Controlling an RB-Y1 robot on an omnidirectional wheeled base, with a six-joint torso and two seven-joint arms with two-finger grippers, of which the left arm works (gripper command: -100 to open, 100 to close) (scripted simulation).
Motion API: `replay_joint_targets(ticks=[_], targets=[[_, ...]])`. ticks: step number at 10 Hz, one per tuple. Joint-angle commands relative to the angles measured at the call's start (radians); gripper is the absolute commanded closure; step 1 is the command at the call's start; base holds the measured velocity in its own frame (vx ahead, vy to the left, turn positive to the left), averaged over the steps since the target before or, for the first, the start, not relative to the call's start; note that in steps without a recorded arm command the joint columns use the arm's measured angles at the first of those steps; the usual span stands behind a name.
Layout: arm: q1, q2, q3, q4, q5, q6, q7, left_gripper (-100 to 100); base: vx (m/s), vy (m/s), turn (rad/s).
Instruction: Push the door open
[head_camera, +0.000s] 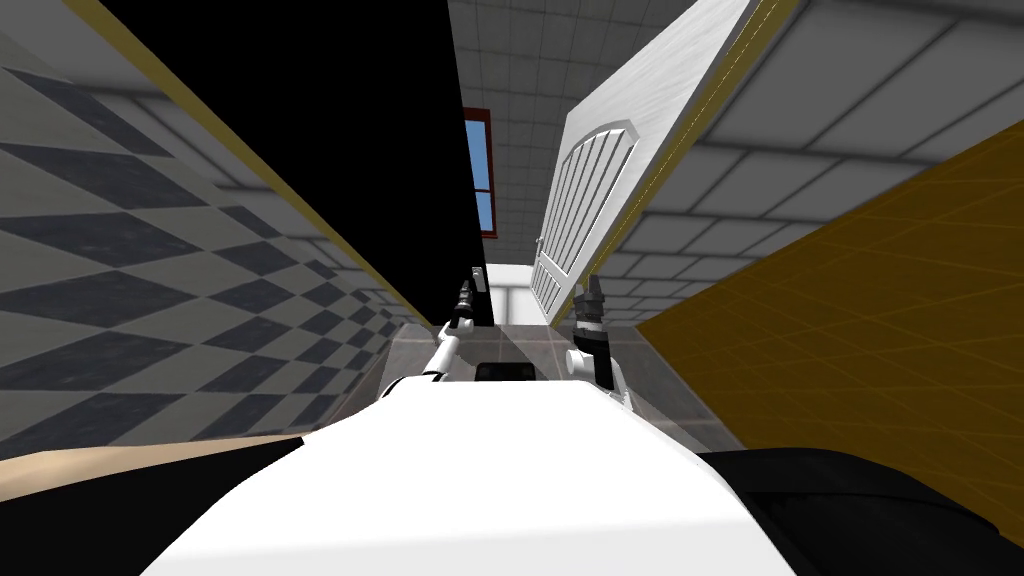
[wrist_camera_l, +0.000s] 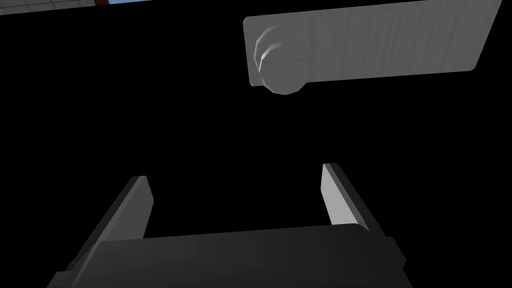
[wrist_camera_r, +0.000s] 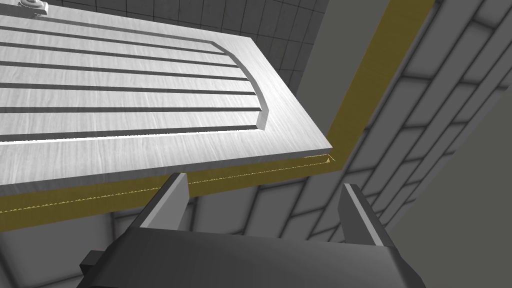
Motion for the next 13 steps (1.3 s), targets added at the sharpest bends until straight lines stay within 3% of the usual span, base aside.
replay_joint_targets(ticks=[1,2,11,12,13], targets=[[-0.016,-0.006,0.004,0.030,0.000,0.003,0.002,-100,0.000,0.000,0.000],[-0.026,-0.010,0.007,0.047,0.000,0.005,0.002,-100,0.000,0.000,0.000],[-0.026,-0.010,0.007,0.047,0.000,0.005,0.002,-100,-0.001,-0.001,-0.004],[-0.029,0.022,-0.006,0.060,0.001,0.015,0.012,-100,0.000,0.000,0.000],[-0.031,0.024,-0.014,0.067,0.002,0.020,0.018,-100,0.022,0.018,0.071]])
